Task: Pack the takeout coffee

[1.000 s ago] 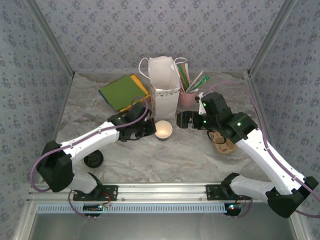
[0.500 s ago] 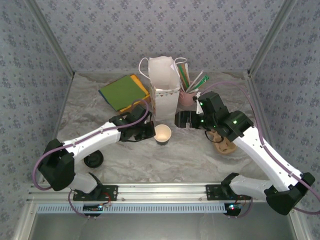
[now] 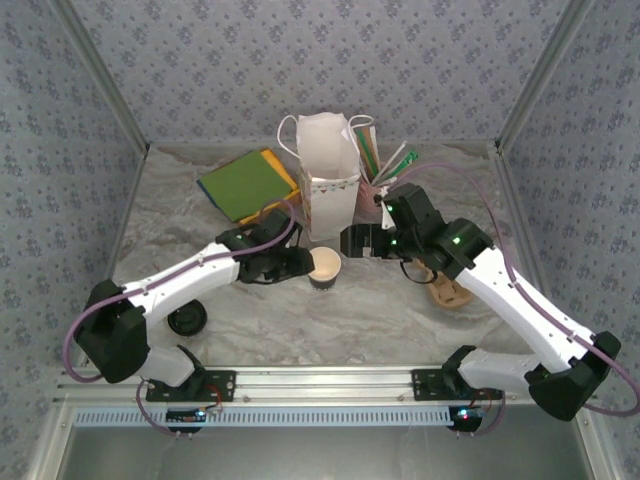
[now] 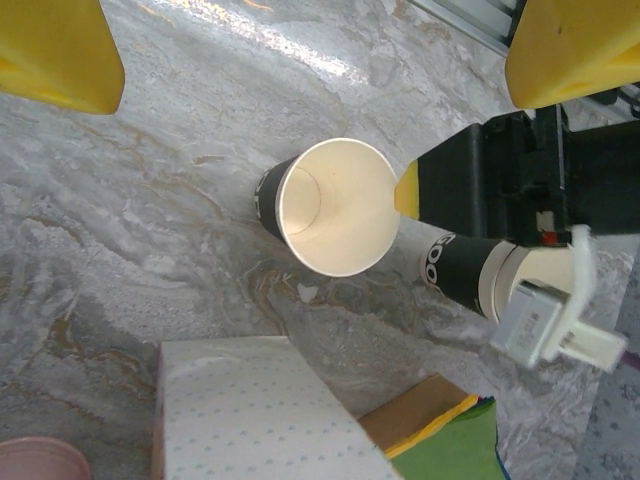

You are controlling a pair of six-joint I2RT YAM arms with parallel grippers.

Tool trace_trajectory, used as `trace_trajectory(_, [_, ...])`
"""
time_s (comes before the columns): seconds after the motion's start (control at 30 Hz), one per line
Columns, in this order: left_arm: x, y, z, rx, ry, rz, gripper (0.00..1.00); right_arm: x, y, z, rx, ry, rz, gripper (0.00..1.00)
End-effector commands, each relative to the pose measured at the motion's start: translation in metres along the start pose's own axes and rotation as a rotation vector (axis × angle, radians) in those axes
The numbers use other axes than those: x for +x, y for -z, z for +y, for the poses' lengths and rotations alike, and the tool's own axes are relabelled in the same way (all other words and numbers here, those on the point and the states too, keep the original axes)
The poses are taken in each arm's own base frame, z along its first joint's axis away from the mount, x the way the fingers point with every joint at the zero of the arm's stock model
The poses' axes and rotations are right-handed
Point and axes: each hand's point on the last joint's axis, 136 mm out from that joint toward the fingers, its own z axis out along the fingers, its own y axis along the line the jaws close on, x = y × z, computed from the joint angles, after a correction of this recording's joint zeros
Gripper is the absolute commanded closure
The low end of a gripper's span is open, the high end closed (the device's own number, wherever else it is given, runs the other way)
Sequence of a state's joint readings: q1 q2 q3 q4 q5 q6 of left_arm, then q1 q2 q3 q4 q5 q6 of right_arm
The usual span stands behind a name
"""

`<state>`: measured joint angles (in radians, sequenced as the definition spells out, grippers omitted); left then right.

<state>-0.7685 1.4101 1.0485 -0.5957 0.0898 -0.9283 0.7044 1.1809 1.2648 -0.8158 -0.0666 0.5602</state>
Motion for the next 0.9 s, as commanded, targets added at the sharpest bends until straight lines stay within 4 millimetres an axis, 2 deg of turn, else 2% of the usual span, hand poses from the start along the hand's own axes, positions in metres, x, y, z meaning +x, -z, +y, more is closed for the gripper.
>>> trace_trajectory(0.0, [-0.019,0.041,0.000,-0.015,-0.009,-0.085,0.44,-0.010,0.001,0.016,-0.022,0.038,-0.025,0.00])
trace_trajectory(0.07, [-0.027,0.059,0.009,-0.044,0.003,-0.131,0.37,-0.010,-0.003,0.025,-0.028,0.069,-0.022,0.00])
trace_trajectory(0.23, [-0.042,0.106,0.039,-0.122,0.038,-0.260,0.36,-0.011,-0.014,0.046,-0.043,0.138,-0.008,0.00])
trace_trajectory(0.37, [-0.044,0.132,0.082,-0.200,0.134,-0.320,0.38,-0.013,-0.025,0.066,-0.070,0.191,0.004,0.00])
trace_trajectory(0.53, [-0.034,0.153,0.133,-0.297,0.268,-0.350,0.42,-0.015,-0.035,0.095,-0.105,0.267,0.017,0.00])
trace_trajectory(0.67, [-0.024,0.152,0.165,-0.354,0.336,-0.335,0.45,-0.014,-0.043,0.111,-0.130,0.310,0.033,0.00])
trace_trajectory(0.87, [-0.006,0.121,0.199,-0.444,0.428,-0.193,0.47,-0.013,-0.050,0.119,-0.141,0.343,0.047,0.00])
